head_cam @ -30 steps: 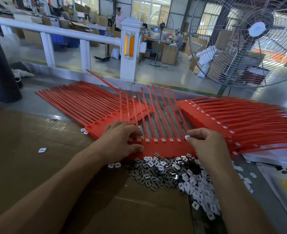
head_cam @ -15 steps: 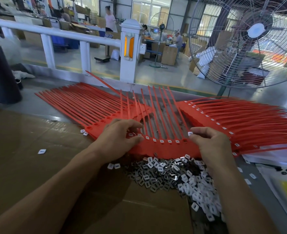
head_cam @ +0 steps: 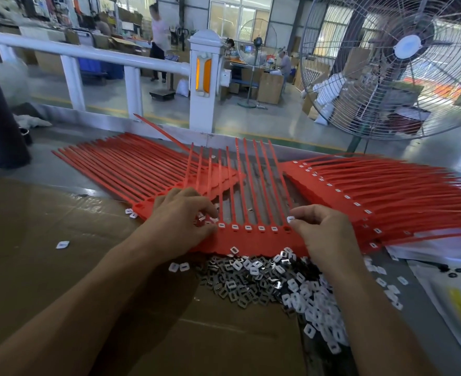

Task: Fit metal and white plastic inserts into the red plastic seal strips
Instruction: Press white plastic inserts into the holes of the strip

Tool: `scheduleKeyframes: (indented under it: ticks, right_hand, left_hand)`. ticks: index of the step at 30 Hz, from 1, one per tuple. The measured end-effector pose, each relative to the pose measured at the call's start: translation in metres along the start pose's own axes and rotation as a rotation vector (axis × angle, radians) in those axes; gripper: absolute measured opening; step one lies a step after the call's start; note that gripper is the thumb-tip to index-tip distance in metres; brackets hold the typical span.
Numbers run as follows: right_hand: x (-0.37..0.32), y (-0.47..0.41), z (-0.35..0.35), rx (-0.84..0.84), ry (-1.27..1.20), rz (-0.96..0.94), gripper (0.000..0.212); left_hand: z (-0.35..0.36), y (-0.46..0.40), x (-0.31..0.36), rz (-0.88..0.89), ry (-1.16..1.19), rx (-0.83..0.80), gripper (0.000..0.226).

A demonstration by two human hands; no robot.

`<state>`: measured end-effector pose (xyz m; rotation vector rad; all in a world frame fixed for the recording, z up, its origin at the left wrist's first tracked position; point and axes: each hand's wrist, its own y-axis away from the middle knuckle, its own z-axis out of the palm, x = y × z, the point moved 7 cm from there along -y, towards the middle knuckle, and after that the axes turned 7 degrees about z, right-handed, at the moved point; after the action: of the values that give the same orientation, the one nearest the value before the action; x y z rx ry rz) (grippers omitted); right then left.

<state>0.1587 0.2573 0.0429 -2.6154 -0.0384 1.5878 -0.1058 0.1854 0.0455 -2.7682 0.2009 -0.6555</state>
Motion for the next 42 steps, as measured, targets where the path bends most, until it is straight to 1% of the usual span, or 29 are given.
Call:
scheduleKeyframes:
  ticks: [3,6,8,10,13,16,21,23,25,27,29,32,35,42]
  right_hand:
    - [-0.005,0.003,0.005,-0.03,0.032,-0.032,0.012]
    - [-0.007,0.005,0.009,-0.062,0.061,-0.046,0.011]
    - [-0.01,0.008,0.011,-0.088,0.072,-0.064,0.01]
    - [-0.016,0.012,0.016,-0.14,0.075,-0.107,0.011]
    - [-0.026,0.022,0.029,-0.272,0.11,-0.187,0.014]
    - [-0.033,0.034,0.045,-0.447,0.129,-0.223,0.017]
    - [-0.037,0.043,0.052,-0.568,0.12,-0.266,0.02]
    - [-0.036,0.041,0.05,-0.519,0.13,-0.269,0.02]
    - [-0.033,0.035,0.045,-0.416,0.108,-0.257,0.019]
    - [-0.03,0.028,0.037,-0.324,0.066,-0.236,0.019]
    - [-0.026,0.021,0.029,-0.243,0.073,-0.226,0.02]
    - [-0.02,0.012,0.017,-0.131,0.102,-0.204,0.017]
    - [-0.015,0.006,0.012,-0.081,0.143,-0.192,0.015]
    - [-0.007,-0.006,0.001,0.007,0.242,-0.142,0.012]
  left_hand:
    - [0.004,0.0,0.014,0.095,0.022,-0.033,0.015]
    - [0.014,0.001,0.025,0.187,0.03,-0.129,0.011]
    - [0.016,0.002,0.03,0.227,0.035,-0.162,0.016]
    - [0.016,0.003,0.031,0.251,0.028,-0.181,0.029]
    - [0.015,0.003,0.033,0.279,0.041,-0.208,0.045]
    - [0.014,0.004,0.036,0.308,0.092,-0.214,0.048]
    - [0.011,0.004,0.037,0.318,0.118,-0.167,0.047]
    - [0.009,0.002,0.033,0.291,0.123,-0.124,0.047]
    - [0.009,0.001,0.03,0.272,0.117,-0.1,0.045]
    - [0.009,0.0,0.029,0.274,0.095,-0.084,0.04]
    - [0.009,-0.001,0.026,0.266,0.072,-0.048,0.035]
    - [0.007,-0.002,0.018,0.208,0.028,0.0,0.025]
    - [0.008,-0.001,0.008,0.137,-0.011,-0.007,0.022]
    - [0.012,-0.001,0.002,0.075,-0.042,-0.018,0.032]
